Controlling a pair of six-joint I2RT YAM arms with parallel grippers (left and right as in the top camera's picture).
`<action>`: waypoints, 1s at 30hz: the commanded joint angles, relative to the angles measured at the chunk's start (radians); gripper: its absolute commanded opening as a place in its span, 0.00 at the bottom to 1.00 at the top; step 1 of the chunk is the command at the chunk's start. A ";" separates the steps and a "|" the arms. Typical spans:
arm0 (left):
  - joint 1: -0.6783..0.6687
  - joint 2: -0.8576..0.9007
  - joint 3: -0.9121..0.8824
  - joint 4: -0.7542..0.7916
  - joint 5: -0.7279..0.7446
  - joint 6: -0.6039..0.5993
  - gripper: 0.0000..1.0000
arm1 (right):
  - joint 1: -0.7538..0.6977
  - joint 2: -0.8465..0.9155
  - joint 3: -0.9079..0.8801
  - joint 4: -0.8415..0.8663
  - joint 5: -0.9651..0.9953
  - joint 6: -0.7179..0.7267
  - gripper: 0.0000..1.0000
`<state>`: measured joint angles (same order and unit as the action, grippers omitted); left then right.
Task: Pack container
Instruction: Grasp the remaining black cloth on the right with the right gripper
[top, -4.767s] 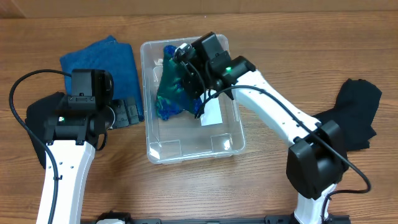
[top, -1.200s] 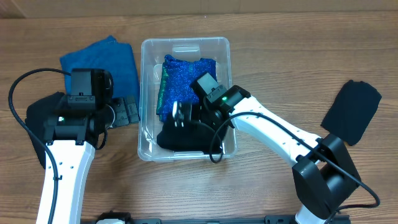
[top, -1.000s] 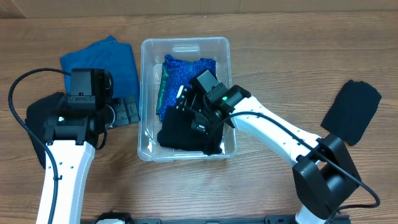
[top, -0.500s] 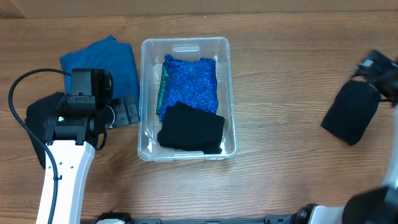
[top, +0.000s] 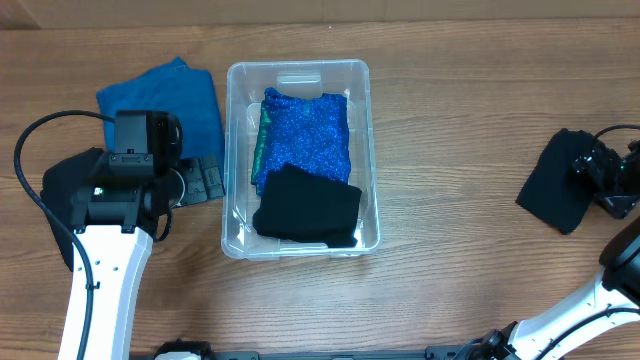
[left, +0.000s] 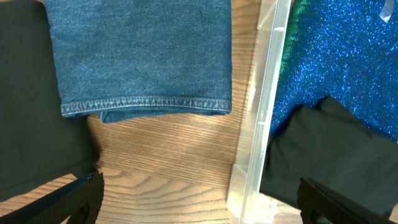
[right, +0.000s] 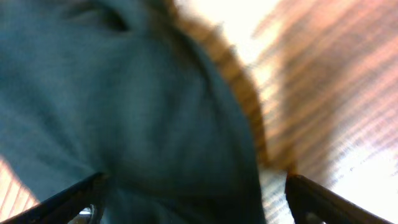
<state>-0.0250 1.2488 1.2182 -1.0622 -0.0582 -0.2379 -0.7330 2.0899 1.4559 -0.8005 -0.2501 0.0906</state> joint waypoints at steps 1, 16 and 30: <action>0.005 0.002 0.023 0.001 -0.011 -0.021 1.00 | 0.004 0.071 -0.016 0.003 -0.216 -0.095 0.42; 0.005 0.002 0.023 0.001 -0.012 -0.021 1.00 | 0.451 -0.348 0.338 -0.336 -0.503 -0.318 0.04; 0.265 -0.002 0.238 -0.194 -0.101 -0.099 1.00 | 1.318 -0.245 0.396 -0.523 -0.126 -0.669 0.04</action>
<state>0.1497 1.2507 1.3628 -1.2438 -0.1455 -0.3210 0.5503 1.7908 1.8492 -1.3201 -0.4023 -0.5179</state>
